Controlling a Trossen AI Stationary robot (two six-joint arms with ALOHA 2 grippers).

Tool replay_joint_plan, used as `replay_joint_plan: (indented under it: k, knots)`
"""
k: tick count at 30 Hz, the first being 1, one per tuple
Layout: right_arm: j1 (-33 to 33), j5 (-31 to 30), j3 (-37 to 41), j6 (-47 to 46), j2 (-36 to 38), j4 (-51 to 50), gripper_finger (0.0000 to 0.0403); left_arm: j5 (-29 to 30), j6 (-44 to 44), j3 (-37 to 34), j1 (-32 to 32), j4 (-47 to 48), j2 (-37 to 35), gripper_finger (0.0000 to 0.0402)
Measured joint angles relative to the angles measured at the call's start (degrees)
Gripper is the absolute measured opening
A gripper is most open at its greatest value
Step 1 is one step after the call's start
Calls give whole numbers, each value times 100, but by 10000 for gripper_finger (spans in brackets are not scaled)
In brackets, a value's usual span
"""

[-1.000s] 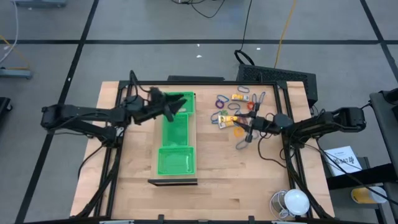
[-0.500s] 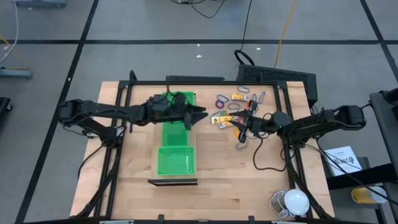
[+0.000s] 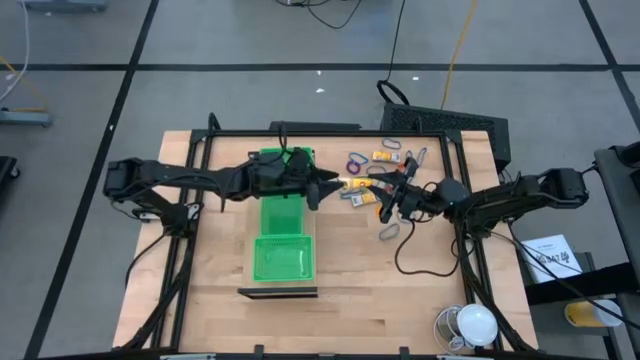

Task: Pick & Place Office Desk Supplies
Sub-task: Put the yellow crayon box into the top green bin on the shelf

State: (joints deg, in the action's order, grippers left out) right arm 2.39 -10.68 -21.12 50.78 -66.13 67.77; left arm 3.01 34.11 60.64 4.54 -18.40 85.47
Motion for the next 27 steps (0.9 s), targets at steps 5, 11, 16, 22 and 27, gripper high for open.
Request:
replay_joint_plan:
  k: [5,11,16,22,27]
  knots:
    - [0,0,0,-9,0,9,116,-52,-42,2,-1,-170,147,241]
    - [0,-11,0,-13,0,-37,116,-63,51,0,4,-564,457,241]
    - [0,-17,0,-51,0,-81,116,-173,54,0,68,-722,457,241]
    - [0,-24,0,-52,0,-74,116,-351,67,0,73,-820,457,220]
    - [2,-26,0,-52,0,-76,116,-361,65,0,74,-758,457,154]
